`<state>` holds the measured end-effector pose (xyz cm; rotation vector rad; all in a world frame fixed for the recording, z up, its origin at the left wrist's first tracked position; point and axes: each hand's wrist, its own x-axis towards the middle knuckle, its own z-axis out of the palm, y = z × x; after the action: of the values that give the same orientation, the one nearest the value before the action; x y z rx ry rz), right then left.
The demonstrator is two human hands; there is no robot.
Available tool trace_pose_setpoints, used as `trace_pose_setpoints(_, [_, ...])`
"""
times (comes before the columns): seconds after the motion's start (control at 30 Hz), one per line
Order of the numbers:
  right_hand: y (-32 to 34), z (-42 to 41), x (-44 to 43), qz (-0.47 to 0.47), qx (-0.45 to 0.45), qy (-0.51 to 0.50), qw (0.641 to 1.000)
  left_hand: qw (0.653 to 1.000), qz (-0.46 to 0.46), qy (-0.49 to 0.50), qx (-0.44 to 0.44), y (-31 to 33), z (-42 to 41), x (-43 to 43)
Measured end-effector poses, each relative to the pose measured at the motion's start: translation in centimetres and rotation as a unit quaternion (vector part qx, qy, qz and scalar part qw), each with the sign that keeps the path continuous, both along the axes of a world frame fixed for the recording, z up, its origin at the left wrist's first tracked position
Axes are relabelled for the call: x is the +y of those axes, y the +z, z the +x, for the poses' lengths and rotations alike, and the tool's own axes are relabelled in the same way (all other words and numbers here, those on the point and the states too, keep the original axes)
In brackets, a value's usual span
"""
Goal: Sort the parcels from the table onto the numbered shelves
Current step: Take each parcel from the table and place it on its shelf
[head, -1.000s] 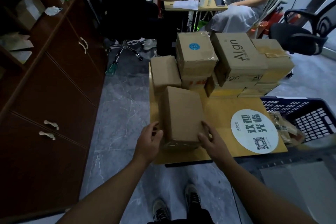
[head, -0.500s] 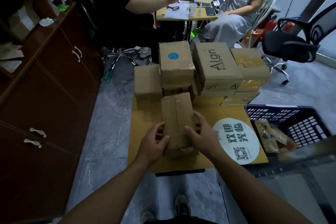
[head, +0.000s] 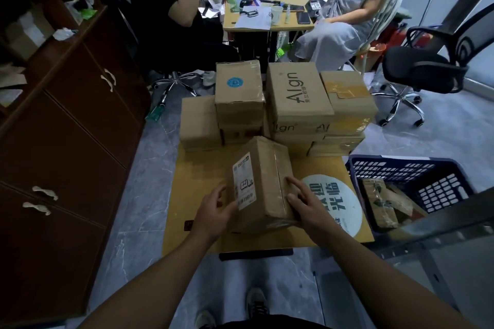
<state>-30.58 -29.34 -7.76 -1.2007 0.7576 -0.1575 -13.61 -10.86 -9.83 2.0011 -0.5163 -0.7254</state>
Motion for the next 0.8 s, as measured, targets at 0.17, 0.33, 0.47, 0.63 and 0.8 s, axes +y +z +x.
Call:
trace_pose_setpoints(0.17, [-0.7, -1.4, -1.2, -0.136, 0.096, 0.009, 0.986, 1.000, -0.003, -0.030, -0.004, -0.1, -1.6, -0.9])
trace_pose_setpoints(0.33, [-0.9, -2.1, -1.7, -0.135, 0.138, -0.041, 0.980, 0.999, 0.002, -0.041, -0.019, 0.1, -2.3, -1.8])
trace_pose_setpoints(0.47, [-0.3, -2.2, -1.6, -0.065, 0.138, -0.013, 0.988, 0.998, 0.011, -0.049, -0.025, 0.5, -2.7, -2.2])
trace_pose_setpoints(0.63, [-0.2, -1.8, -0.7, 0.001, 0.122, -0.012, 0.992, 0.995, 0.024, -0.068, -0.073, 0.7, -2.9, -2.5])
trace_pose_setpoints(0.8, [-0.8, -0.4, -0.1, 0.001, 0.124, -0.053, 0.991, 0.990, 0.025, -0.088, -0.110, 0.8, -2.9, -2.7])
